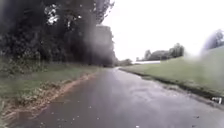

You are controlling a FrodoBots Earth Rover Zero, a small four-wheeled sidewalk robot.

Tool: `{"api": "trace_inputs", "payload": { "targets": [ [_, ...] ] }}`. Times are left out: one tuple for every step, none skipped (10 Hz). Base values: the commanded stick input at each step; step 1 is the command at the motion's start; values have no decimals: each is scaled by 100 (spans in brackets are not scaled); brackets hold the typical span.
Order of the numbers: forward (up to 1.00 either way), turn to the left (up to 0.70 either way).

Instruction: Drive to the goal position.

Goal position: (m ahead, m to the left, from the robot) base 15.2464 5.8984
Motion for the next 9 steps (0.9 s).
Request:
{"api": "trace_inputs", "payload": {
  "targets": [
    [70, 0],
    [70, 0],
    [70, 0],
    [70, 0],
    [70, 0],
    [70, 0],
    [70, 0],
    [70, 0],
    [70, 0]
  ]
}}
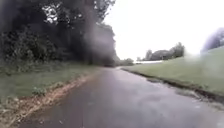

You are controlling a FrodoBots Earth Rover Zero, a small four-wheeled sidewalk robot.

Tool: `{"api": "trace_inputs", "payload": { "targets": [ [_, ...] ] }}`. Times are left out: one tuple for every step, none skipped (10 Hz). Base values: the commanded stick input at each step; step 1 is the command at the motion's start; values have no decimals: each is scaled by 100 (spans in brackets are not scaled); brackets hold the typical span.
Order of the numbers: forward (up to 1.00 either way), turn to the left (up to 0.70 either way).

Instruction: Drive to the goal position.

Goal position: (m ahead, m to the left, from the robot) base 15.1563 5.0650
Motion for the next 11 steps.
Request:
{"api": "trace_inputs", "payload": {
  "targets": [
    [70, 0],
    [70, 0],
    [70, 0],
    [70, 0],
    [70, 0],
    [70, 0],
    [70, 0],
    [70, 0],
    [70, 0],
    [70, 0],
    [70, 0]
  ]
}}
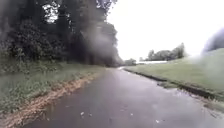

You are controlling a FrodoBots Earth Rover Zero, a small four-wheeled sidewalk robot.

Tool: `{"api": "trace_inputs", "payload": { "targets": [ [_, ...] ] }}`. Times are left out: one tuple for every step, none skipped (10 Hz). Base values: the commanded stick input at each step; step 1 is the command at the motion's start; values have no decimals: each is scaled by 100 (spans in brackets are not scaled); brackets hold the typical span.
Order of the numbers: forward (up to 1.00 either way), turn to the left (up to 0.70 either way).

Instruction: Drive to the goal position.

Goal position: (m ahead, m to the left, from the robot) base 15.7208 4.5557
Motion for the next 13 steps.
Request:
{"api": "trace_inputs", "payload": {
  "targets": [
    [70, 0],
    [70, 0],
    [70, 0],
    [70, 0],
    [70, 0],
    [70, 0],
    [70, 0],
    [70, 0],
    [70, 0],
    [70, 0],
    [70, 0],
    [70, 0],
    [70, 0]
  ]
}}
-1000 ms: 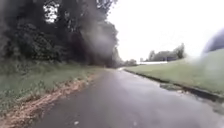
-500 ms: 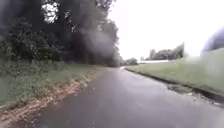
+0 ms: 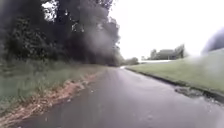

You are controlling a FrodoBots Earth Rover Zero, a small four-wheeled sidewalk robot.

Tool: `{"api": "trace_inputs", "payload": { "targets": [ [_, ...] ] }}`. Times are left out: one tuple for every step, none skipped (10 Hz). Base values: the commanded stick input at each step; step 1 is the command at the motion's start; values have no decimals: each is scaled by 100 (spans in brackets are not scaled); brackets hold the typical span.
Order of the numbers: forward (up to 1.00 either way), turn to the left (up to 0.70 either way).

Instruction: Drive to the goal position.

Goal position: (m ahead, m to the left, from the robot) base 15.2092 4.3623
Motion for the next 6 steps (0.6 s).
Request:
{"api": "trace_inputs", "payload": {
  "targets": [
    [70, 0],
    [70, 0],
    [70, 0],
    [70, 0],
    [70, 0],
    [70, 0]
  ]
}}
